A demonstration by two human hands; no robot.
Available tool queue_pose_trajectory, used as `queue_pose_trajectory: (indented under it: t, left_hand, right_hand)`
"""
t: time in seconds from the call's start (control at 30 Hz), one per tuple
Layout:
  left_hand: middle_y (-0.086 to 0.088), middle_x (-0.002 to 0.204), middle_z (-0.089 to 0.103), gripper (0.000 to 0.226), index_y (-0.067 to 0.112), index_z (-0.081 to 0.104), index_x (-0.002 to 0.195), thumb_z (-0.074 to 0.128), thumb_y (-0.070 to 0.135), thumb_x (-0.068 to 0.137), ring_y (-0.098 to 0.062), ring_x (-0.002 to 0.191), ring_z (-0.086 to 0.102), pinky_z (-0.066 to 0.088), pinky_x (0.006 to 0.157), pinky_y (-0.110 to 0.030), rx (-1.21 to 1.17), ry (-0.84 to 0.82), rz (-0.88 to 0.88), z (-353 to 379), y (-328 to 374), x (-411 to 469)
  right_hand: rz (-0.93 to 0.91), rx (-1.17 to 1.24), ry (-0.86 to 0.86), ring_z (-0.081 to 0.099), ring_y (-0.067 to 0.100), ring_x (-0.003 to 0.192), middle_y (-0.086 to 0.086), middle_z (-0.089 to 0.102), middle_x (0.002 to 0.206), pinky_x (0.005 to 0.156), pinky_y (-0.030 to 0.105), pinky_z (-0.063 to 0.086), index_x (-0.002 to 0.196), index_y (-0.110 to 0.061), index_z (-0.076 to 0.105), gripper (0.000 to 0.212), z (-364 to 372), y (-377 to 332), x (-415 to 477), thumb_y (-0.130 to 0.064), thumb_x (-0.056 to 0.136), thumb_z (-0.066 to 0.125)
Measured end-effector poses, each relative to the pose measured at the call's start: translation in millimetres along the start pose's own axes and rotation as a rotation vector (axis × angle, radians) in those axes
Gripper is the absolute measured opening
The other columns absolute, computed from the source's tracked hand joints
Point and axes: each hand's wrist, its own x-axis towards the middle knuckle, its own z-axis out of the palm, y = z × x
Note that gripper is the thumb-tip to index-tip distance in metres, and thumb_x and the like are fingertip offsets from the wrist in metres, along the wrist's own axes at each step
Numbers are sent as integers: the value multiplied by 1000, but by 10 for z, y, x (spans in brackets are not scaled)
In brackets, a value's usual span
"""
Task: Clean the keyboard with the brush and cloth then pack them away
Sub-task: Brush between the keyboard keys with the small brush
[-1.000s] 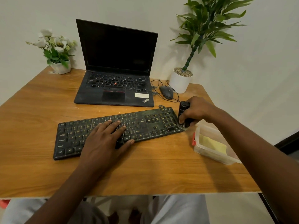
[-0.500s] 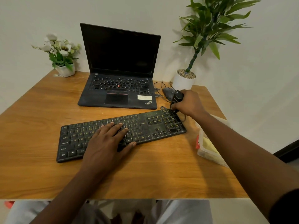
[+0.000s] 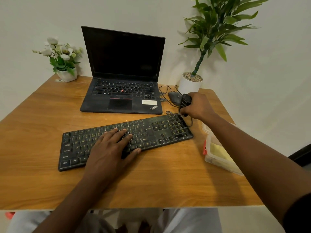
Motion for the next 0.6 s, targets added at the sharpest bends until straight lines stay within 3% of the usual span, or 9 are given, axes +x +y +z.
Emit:
queue_pose_trajectory:
  t: [0.07, 0.13, 0.23, 0.27, 0.4, 0.5, 0.6]
  left_hand:
    - [1, 157, 50, 80, 32, 51, 149, 25, 83, 93, -23, 147, 41, 31, 120, -46, 1, 3, 2, -4, 0, 4]
    - [1, 156, 50, 80, 31, 52, 148, 26, 82, 94, -23, 146, 42, 33, 119, -46, 2, 8, 3, -7, 2, 7]
    - [2, 156, 50, 78, 32, 52, 149, 27, 82, 94, -22, 146, 41, 32, 120, -45, 3, 11, 5, -5, 3, 3]
    - [2, 157, 50, 78, 32, 52, 149, 28, 82, 94, -22, 147, 41, 31, 120, -45, 1, 11, 5, -2, 2, 4]
    - [2, 157, 49, 77, 33, 51, 149, 28, 82, 94, -21, 147, 40, 28, 120, -43, 13, 5, 6, 18, -9, 1]
    - [3, 157, 49, 77, 33, 50, 150, 27, 82, 95, -21, 147, 39, 25, 120, -40, 18, 13, 8, 16, -19, -4]
    - [3, 157, 50, 77, 33, 51, 149, 28, 82, 95, -21, 147, 40, 28, 120, -42, 15, 12, 9, 16, -18, 5]
  right_hand:
    - [1, -8, 8, 65, 24, 88, 9, 72, 99, 56, 22, 41, 107, -10, 72, 41, 1, 14, 9, -20, 73, 93]
    - [-20, 45, -8, 70, 26, 94, 7, 73, 99, 65, 29, 54, 107, -14, 72, 43, 49, -28, 8, -22, 71, 94]
    - [-69, 112, -65, 70, 25, 108, 7, 74, 119, 89, 40, 63, 133, -13, 68, 69, 122, -174, -30, -23, 70, 96]
    - [-86, 94, -67, 69, 24, 110, 7, 73, 121, 89, 37, 61, 137, -12, 67, 73, 133, -198, -20, -24, 71, 96]
    - [-70, -20, -29, 66, 23, 96, 8, 74, 108, 61, 22, 43, 122, -11, 71, 57, 108, -172, 62, -25, 72, 95]
    - [-82, -34, -20, 67, 22, 98, 10, 75, 116, 72, 27, 48, 128, -11, 70, 63, 118, -176, 68, -27, 73, 94]
    - [-152, 7, -89, 67, 28, 118, 11, 69, 138, 89, 32, 55, 145, -11, 61, 81, 149, -216, 4, -28, 73, 94]
